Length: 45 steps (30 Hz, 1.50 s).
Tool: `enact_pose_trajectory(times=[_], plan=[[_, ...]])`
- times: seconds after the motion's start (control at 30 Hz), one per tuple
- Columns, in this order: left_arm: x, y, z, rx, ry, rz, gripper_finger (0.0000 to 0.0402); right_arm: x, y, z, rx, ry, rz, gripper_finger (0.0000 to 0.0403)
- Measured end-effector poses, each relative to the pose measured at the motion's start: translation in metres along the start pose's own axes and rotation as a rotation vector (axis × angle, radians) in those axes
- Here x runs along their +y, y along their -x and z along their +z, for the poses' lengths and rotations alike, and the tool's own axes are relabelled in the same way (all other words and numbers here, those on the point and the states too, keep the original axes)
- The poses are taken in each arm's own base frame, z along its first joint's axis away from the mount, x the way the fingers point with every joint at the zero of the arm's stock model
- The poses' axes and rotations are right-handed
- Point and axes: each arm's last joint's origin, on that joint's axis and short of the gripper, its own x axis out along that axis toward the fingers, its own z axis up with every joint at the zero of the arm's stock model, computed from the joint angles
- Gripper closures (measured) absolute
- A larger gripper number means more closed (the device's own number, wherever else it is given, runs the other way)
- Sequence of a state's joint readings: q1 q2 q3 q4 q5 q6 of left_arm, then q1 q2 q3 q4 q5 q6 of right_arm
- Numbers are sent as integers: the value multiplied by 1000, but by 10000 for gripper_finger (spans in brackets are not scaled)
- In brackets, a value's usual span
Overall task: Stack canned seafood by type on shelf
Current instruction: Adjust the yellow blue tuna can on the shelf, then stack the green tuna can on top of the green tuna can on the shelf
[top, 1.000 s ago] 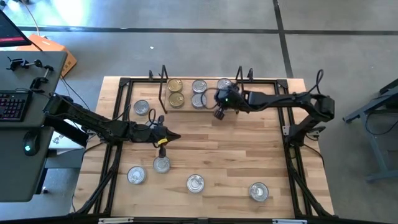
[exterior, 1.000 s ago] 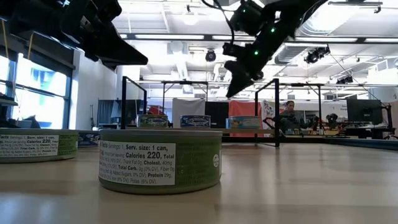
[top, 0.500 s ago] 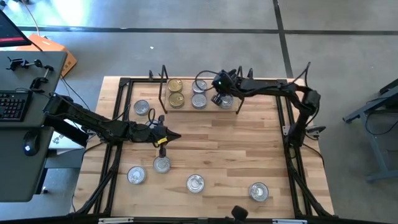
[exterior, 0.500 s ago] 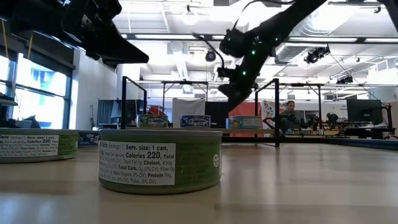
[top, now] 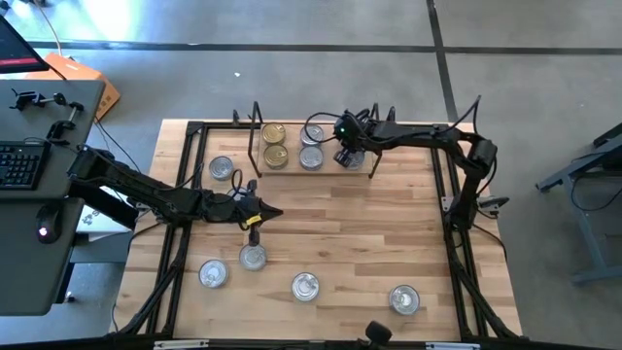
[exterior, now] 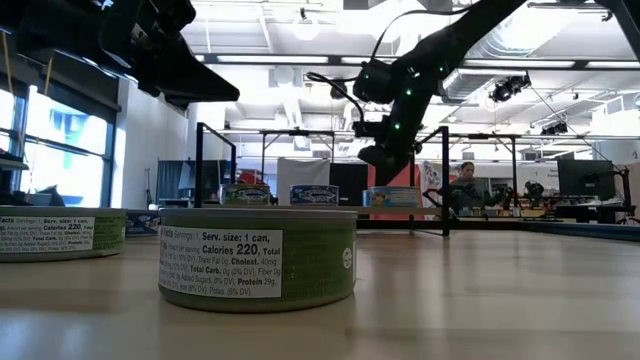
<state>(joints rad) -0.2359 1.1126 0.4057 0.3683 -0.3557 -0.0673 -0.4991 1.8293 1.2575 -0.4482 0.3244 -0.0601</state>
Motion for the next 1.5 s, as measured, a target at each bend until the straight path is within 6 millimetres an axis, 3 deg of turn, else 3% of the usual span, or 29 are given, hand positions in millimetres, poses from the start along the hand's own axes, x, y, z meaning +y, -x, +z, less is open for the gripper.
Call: enact_pose_trajectory(times=[0.47,0.63,0.73,0.93,1.3,1.4,1.5], plan=[[-1,2,1,-4,3,-6,394,9,10,7,-64,7,-51,403],[-2,19,12,-70,7,-8,394,12,26,19,-191,-20,-13,403],[-2,34,17,-90,-4,40,394,24,37,28,-302,-13,75,403],[-4,58,20,-105,-19,16,394,78,59,34,-534,83,374,403],[-16,59,14,-67,-79,-34,394,201,116,-24,-604,372,663,403],[-19,52,11,-49,-59,-26,394,218,138,-44,-580,500,642,403],[-21,43,7,-29,10,-19,394,219,165,-56,-548,551,506,403]])
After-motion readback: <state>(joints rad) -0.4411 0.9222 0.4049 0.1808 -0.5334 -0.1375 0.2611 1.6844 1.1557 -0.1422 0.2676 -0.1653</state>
